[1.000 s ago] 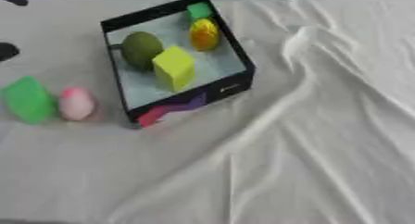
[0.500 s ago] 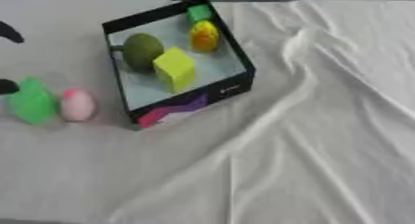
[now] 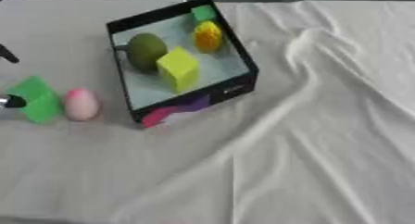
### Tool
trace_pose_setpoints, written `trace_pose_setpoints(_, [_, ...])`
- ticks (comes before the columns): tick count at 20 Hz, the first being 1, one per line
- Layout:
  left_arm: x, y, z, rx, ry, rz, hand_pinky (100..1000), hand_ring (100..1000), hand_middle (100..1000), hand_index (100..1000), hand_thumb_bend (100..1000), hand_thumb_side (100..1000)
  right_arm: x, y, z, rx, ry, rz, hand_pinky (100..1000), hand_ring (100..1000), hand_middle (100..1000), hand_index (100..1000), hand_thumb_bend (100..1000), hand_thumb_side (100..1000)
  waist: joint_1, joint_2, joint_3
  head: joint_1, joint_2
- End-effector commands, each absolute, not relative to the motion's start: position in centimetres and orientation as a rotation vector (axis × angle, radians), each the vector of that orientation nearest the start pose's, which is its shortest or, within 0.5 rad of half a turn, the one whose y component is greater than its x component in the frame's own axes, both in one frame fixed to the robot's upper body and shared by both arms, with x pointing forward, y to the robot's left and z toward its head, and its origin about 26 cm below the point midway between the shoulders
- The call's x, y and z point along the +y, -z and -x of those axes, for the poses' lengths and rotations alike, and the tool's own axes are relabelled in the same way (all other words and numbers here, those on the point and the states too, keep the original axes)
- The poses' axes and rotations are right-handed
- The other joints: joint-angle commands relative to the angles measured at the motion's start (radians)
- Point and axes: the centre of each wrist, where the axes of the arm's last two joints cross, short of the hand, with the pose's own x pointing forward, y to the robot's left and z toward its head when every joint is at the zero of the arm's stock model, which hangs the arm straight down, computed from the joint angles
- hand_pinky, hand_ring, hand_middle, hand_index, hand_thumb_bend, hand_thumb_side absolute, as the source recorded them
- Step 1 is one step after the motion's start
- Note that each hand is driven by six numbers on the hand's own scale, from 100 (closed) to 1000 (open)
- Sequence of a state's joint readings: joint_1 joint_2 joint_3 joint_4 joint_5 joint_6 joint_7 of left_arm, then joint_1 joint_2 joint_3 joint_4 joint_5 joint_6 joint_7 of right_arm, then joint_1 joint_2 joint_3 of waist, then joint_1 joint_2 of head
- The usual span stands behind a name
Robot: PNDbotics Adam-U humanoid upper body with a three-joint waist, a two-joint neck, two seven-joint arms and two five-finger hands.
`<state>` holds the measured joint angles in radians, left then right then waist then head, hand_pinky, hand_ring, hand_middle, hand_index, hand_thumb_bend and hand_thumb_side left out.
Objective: Pick up objects on the table and place them in the box.
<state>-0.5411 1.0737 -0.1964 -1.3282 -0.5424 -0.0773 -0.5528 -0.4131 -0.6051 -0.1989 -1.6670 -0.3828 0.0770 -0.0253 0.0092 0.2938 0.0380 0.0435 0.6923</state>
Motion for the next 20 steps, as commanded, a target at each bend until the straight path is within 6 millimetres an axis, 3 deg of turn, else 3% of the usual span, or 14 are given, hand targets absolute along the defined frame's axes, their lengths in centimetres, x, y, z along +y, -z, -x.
trace_pose_setpoints(1, [45.4,-25.5,-36.3,-0.947,1.49,-1.01,916,942,850,875,682,664,-38.3,-23.8,-33.8,-2.086,-0.115,0.244,872,749,776,864,100,598,0.001,-0.031,-0.001,0.005,-0.005])
trace_pose_setpoints(6, [45.5,-24.2,-36.9,-0.923,1.493,-0.945,916,925,828,875,635,687,-38.2,-23.8,-33.9,-2.085,-0.113,0.241,871,749,776,864,100,599,0.002,-0.03,-0.005,0.008,-0.005])
trace_pose_setpoints(16, [45.2,-24.0,-37.5,-0.946,1.467,-0.919,916,922,832,877,566,730,-38.2,-23.5,-33.9,-2.075,-0.112,0.242,871,749,776,864,100,606,0.005,-0.03,-0.006,0.016,-0.008])
trace_pose_setpoints(20, [45.1,-24.0,-37.7,-0.95,1.434,-0.929,911,916,825,877,595,719,-38.2,-23.3,-33.9,-2.068,-0.109,0.244,871,748,776,864,100,610,0.006,-0.029,-0.009,0.015,-0.009])
